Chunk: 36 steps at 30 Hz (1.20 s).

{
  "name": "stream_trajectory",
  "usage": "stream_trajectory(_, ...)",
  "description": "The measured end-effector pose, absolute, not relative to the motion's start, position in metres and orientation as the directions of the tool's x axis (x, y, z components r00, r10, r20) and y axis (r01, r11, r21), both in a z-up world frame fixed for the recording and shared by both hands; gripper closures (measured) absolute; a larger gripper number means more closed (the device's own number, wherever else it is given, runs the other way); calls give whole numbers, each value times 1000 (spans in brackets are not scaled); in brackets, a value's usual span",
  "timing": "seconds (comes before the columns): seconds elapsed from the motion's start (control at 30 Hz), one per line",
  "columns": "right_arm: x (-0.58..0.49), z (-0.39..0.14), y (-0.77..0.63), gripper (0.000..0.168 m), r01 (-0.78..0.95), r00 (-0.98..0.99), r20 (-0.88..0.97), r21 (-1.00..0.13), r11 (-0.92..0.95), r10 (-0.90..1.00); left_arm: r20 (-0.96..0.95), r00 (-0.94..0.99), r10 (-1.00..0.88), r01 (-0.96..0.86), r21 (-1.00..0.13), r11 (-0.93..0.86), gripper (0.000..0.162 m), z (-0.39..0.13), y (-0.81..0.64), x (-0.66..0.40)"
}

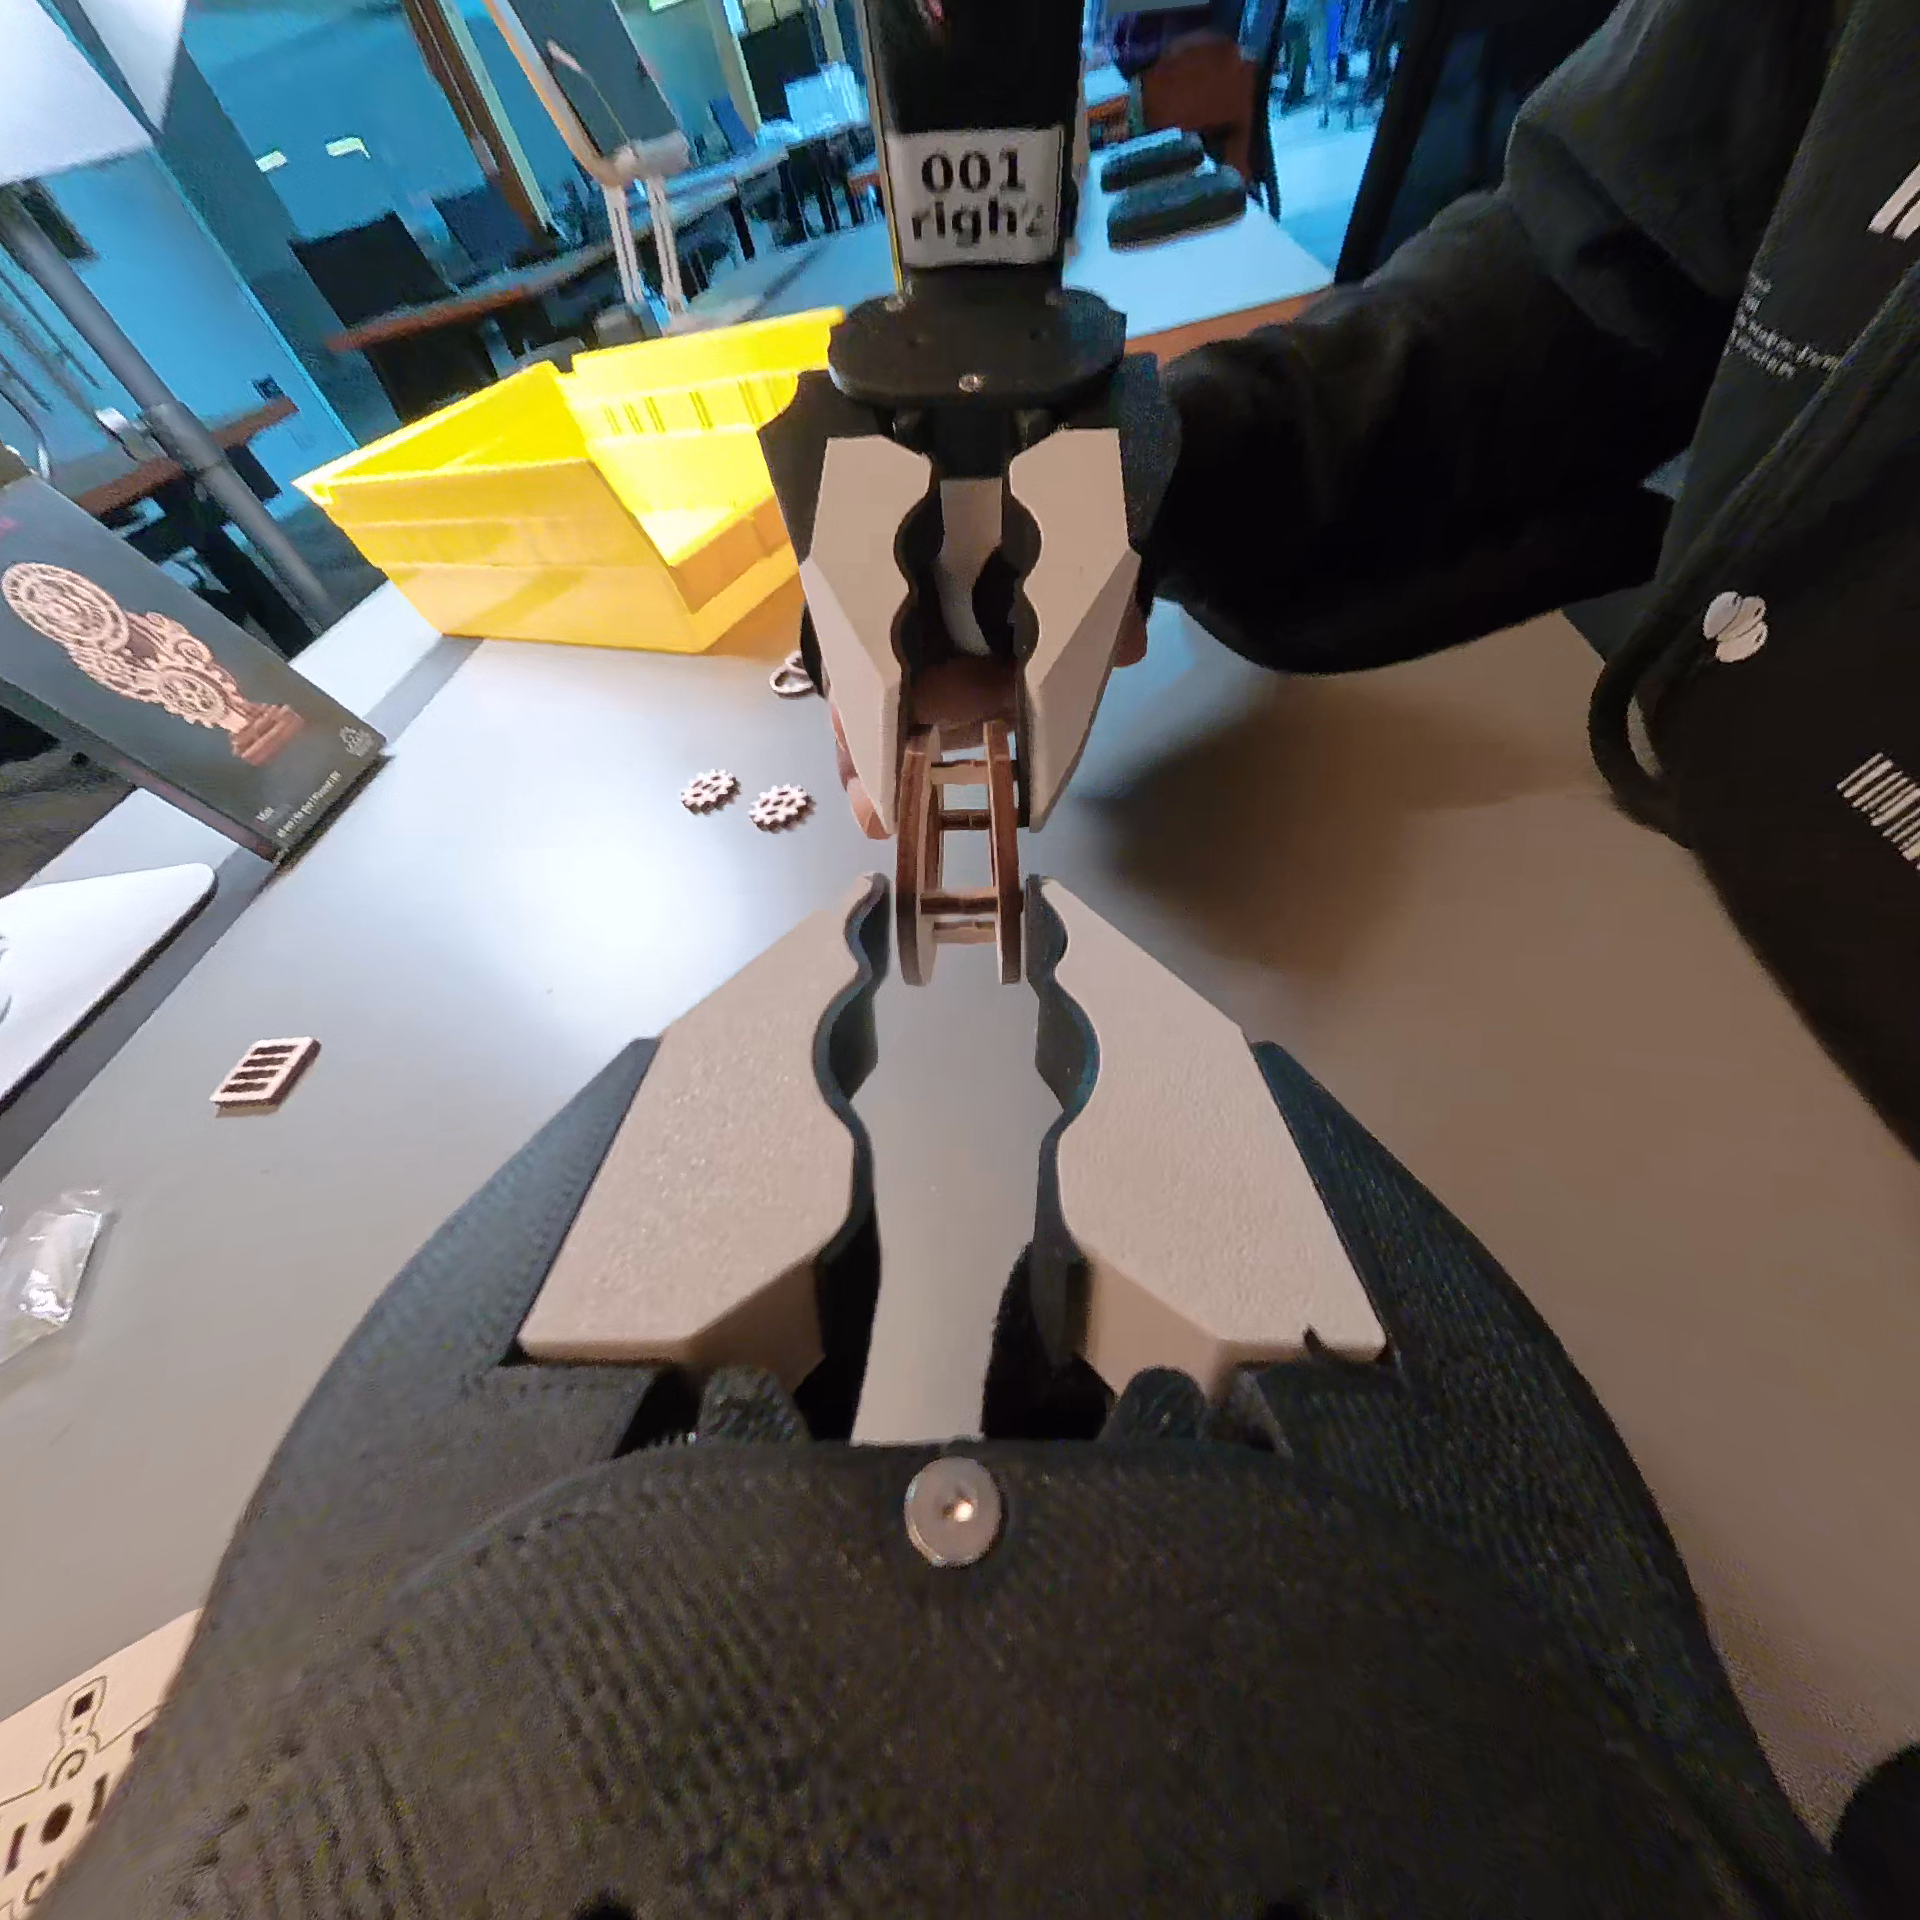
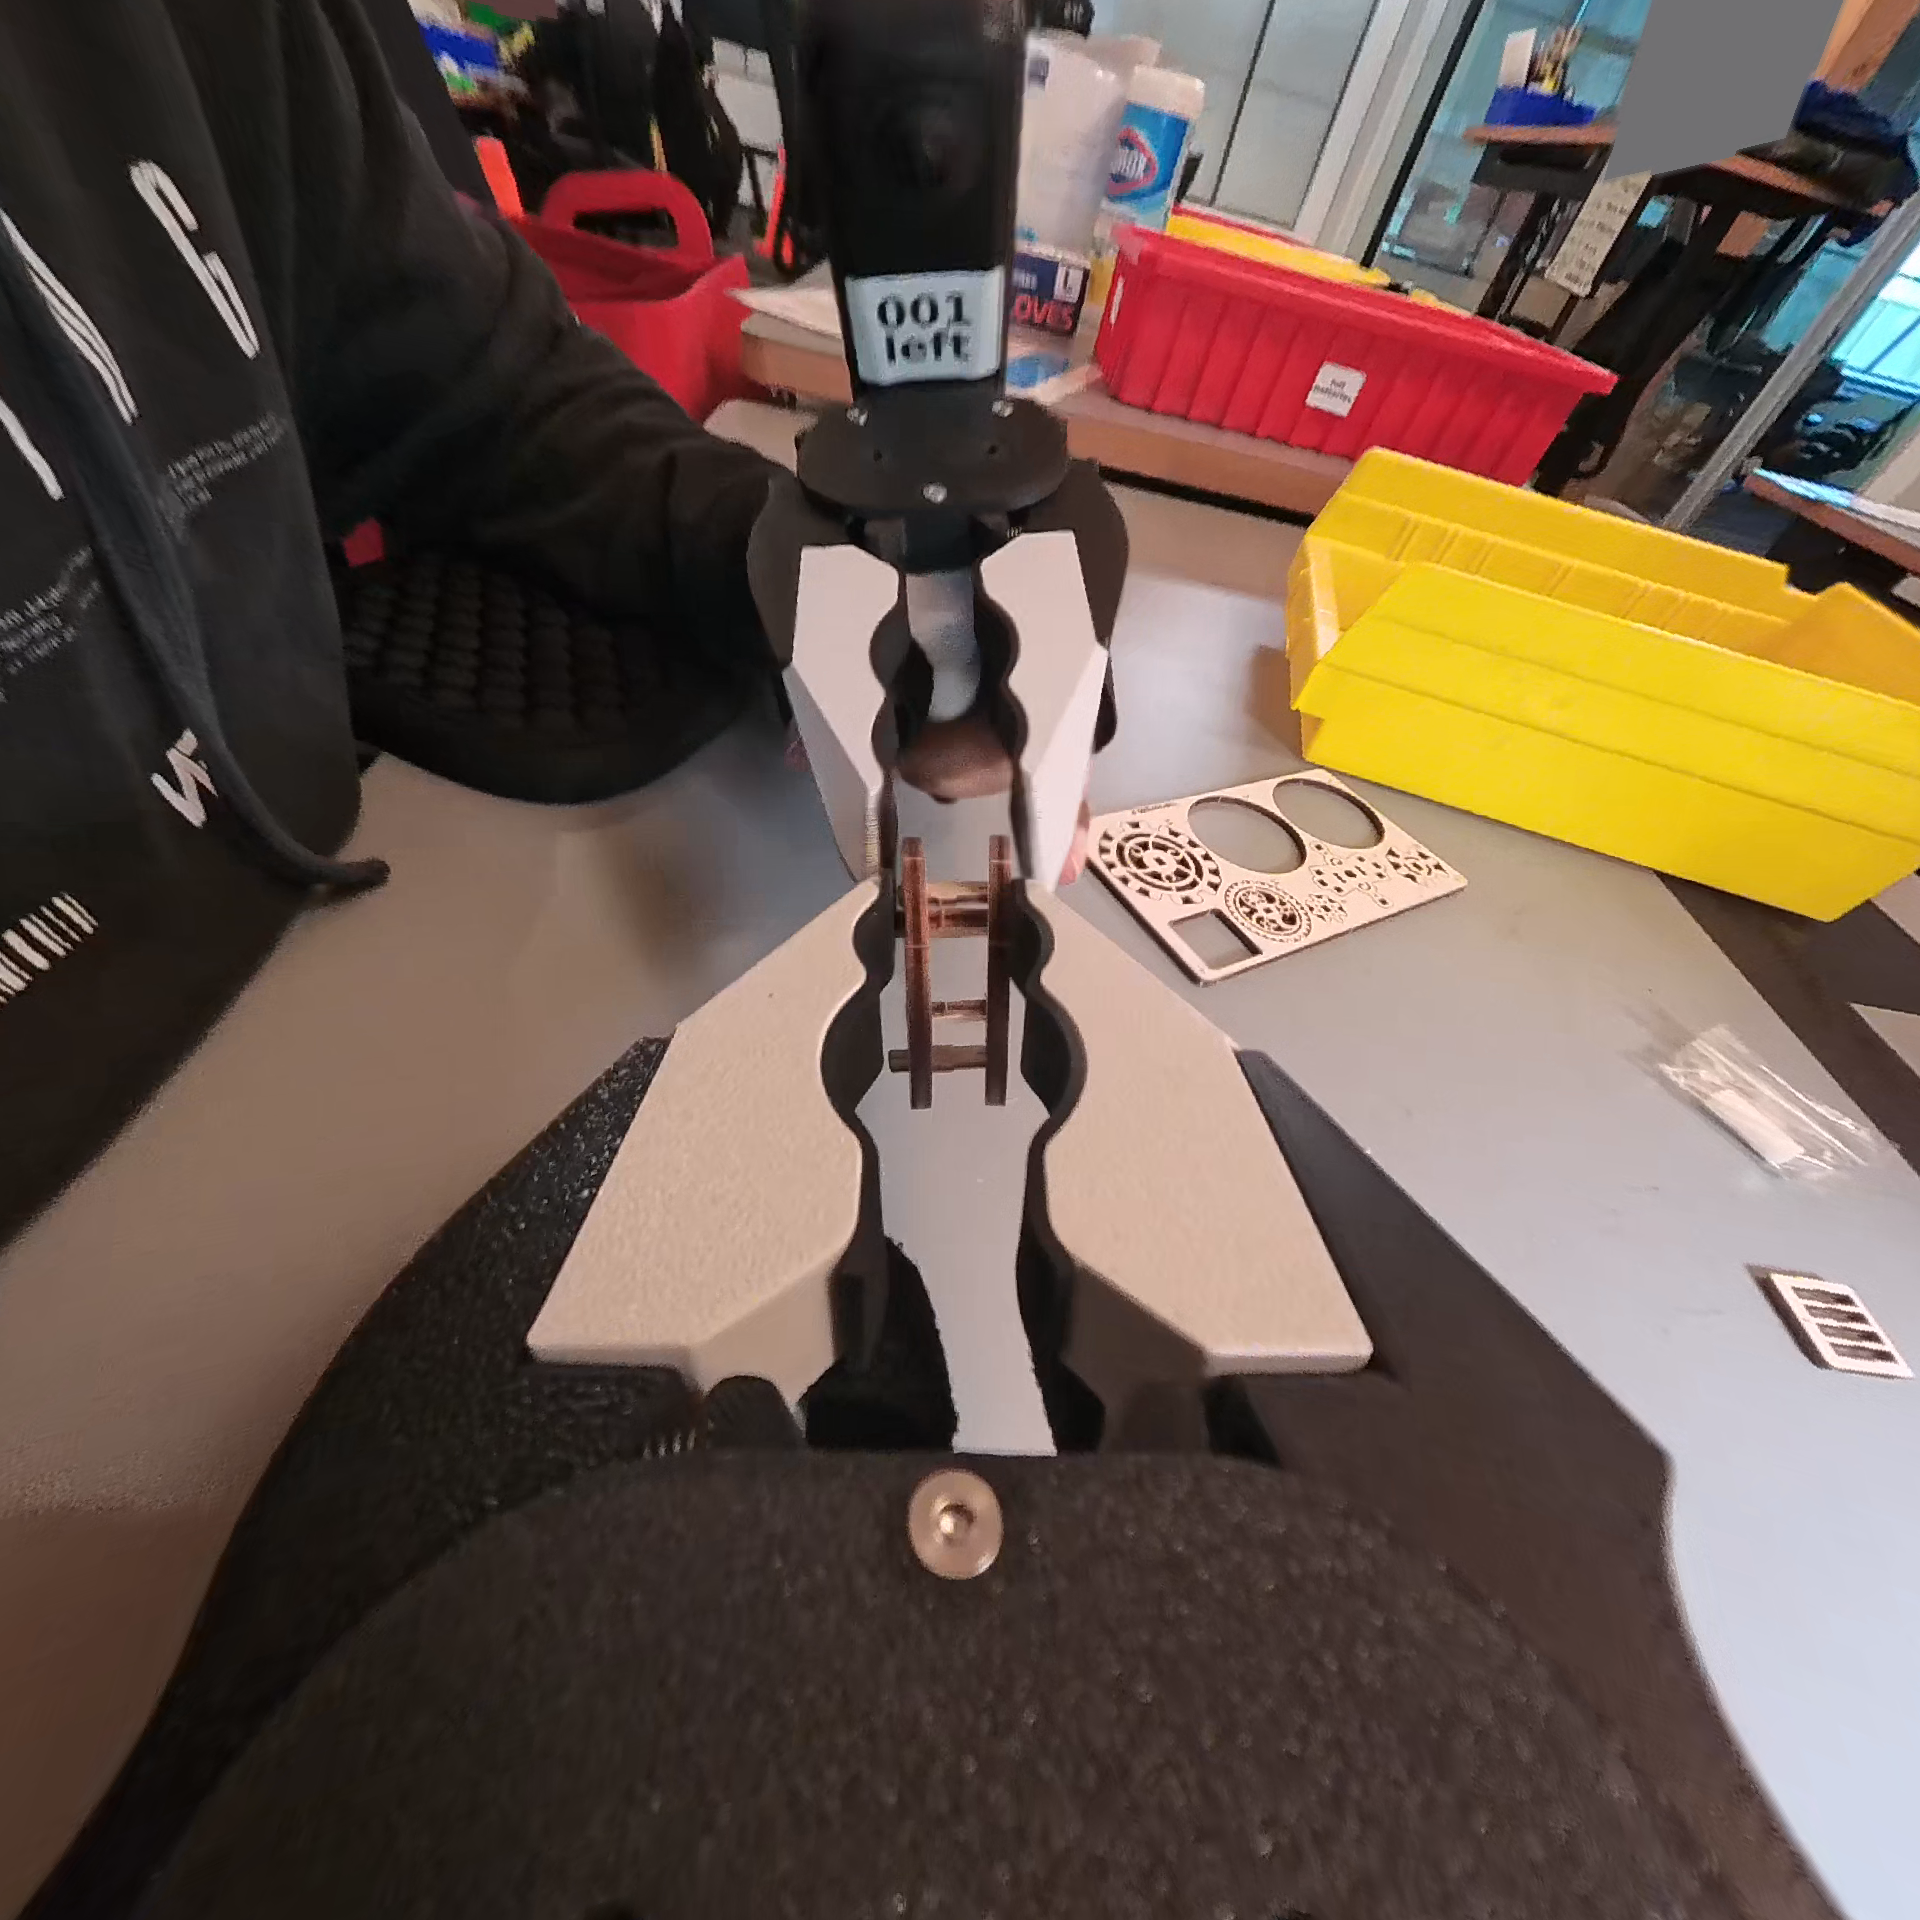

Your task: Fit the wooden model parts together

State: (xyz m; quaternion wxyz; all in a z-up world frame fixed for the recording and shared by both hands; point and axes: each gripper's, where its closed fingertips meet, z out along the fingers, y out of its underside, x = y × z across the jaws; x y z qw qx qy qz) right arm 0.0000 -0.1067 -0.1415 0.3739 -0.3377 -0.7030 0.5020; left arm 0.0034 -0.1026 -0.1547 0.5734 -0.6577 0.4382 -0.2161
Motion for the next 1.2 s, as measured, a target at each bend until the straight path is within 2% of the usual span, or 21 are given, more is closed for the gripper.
stream_trajectory(0.07, 2, -133, -106, 150, 63, -497, 161, -973, 221, 853, -199, 536, -821, -295, -955, 38, 126, -151, -101, 2)
stream_trajectory(0.1, 3, -128, -107, 150, 40, -502, 150, -980, 195, 852, -179, 539, -823, -283, -959, 24, 126, -151, -101, 2)
stream_trajectory(0.17, 4, -122, -109, 150, 15, -513, 129, -987, 159, 849, -155, 528, -835, -263, -965, 12, 138, -150, -103, 4)
stream_trajectory(0.2, 5, -120, -109, 150, 6, -517, 118, -990, 142, 848, -151, 521, -840, -250, -968, 19, 139, -148, -105, 5)
stream_trajectory(0.3, 5, -121, -108, 149, 17, -521, 104, -991, 132, 847, -145, 520, -842, -242, -970, 18, 140, -143, -107, 5)
stream_trajectory(0.63, 1, -151, -110, 148, 147, -511, 190, -942, 303, 838, -219, 510, -832, -392, -920, 3, 141, -163, -105, 5)
stream_trajectory(1.2, -5, -150, -103, 149, 151, -488, 116, -965, 214, 865, -118, 551, -826, -298, -952, -63, 141, -156, -99, 1)
